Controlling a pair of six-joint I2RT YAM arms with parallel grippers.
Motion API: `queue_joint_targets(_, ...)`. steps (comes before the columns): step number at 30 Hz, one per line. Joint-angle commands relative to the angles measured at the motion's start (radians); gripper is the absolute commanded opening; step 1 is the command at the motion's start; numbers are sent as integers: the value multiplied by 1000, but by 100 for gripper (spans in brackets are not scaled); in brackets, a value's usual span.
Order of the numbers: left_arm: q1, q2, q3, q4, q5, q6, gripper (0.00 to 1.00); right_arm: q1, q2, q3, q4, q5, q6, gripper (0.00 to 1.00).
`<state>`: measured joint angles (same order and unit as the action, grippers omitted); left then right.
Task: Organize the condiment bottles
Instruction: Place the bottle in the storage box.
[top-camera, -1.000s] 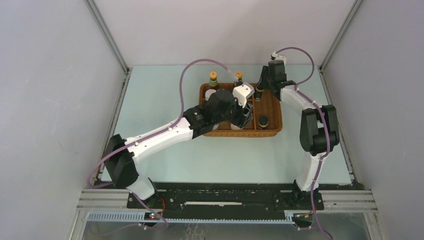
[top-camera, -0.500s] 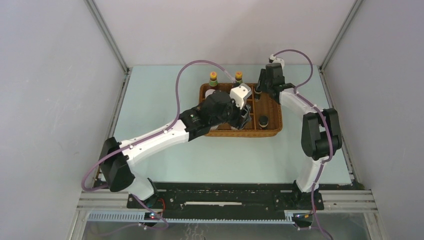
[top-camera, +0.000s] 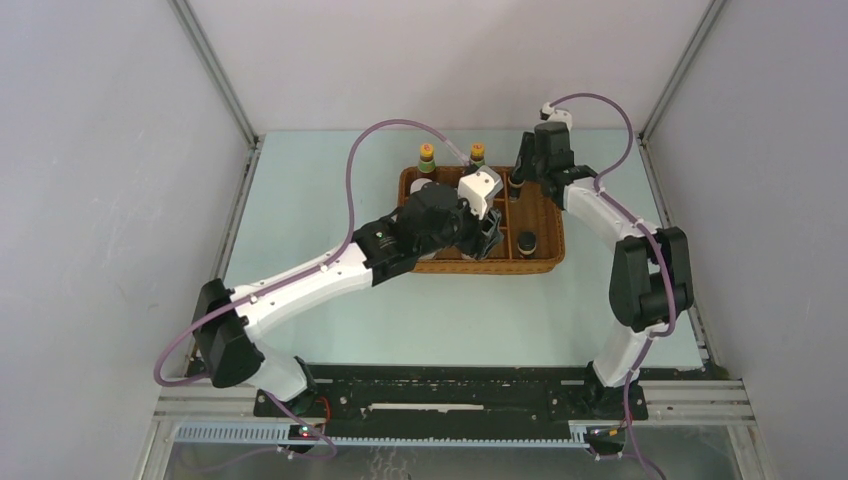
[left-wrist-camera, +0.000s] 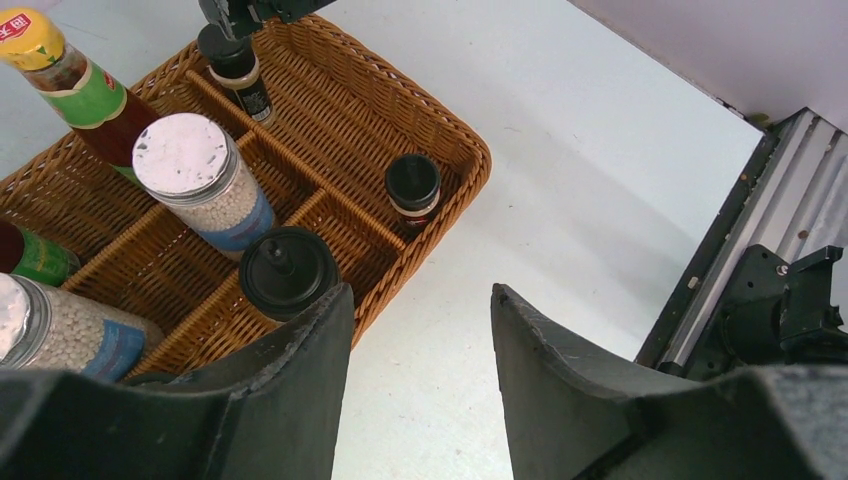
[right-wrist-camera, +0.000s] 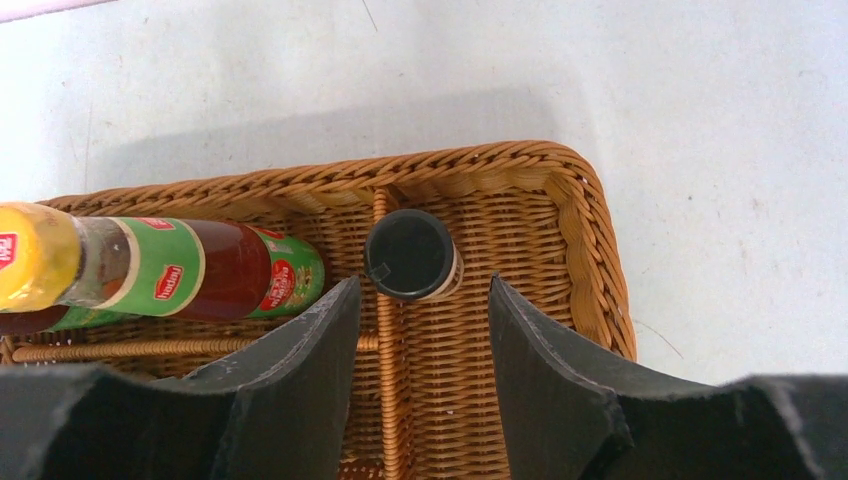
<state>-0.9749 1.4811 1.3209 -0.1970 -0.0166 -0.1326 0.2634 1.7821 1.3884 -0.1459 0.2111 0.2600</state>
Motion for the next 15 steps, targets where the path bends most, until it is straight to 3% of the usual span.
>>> queue_joint_targets(1, -8, -37, -16, 12, -19, -15, 58, 5, 3, 55, -26, -4, -17, 59)
queue_joint_targets(15, -7, -19, 7, 12, -33, 8, 59, 7, 159, 239, -135, -32, -29, 64)
